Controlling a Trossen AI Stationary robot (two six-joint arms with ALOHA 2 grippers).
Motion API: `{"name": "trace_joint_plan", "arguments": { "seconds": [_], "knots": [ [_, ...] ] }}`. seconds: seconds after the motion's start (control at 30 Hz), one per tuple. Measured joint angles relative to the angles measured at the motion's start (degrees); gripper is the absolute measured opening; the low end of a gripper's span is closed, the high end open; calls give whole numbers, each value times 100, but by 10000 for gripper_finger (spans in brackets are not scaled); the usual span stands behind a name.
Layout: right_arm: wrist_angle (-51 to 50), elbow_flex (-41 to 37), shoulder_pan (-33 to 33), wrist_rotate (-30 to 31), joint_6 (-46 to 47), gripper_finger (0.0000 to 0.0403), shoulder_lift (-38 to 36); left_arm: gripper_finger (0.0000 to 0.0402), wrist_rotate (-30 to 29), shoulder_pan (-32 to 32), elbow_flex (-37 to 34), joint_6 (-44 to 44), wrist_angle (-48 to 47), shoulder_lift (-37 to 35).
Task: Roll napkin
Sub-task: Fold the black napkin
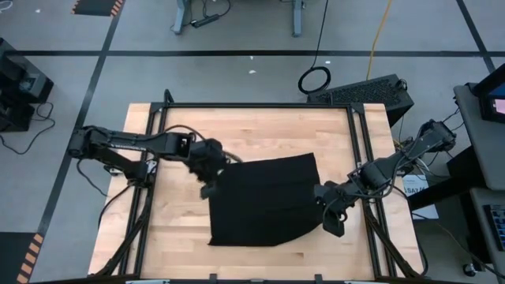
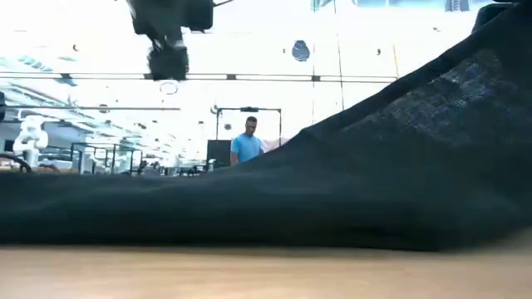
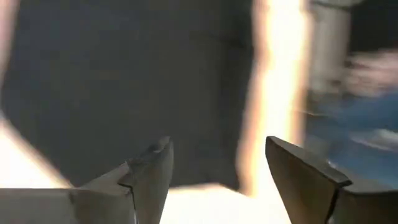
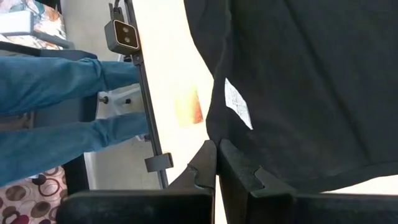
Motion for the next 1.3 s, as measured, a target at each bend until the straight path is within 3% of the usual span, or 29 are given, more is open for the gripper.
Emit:
{"name": "trace_joint_plan", "arguments": {
  "seconds": [0.1,0.37,0.5,0.67,0.9,1.0,1.13,1.3],
  "knots": [
    [-1,0,-2,0,15,0,7,261,-821,309,-6,665,238,441],
    [-12,0,-2,110,13,0,7,220,-1110,753,-13,1014,582,1991],
    [-8,0,-2,282,15,0,7,145,-1510,689,-17,1012,577,2385],
    [-7,0,-2,505,15,0,7,15,-1186,642,-17,928,863,2443],
    [-13,0,-11,758,-20,0,7,4,-1866,715,641,737,92,2182],
    [-13,0,-11,759,-29,0,4,13,-1822,909,831,-424,-669,2113],
    [-18,0,-11,758,-31,0,4,44,-1103,1064,718,-1248,-1134,2148],
    [-21,0,-11,758,-190,0,4,111,-1334,944,340,-1762,-657,2176]
  ]
}}
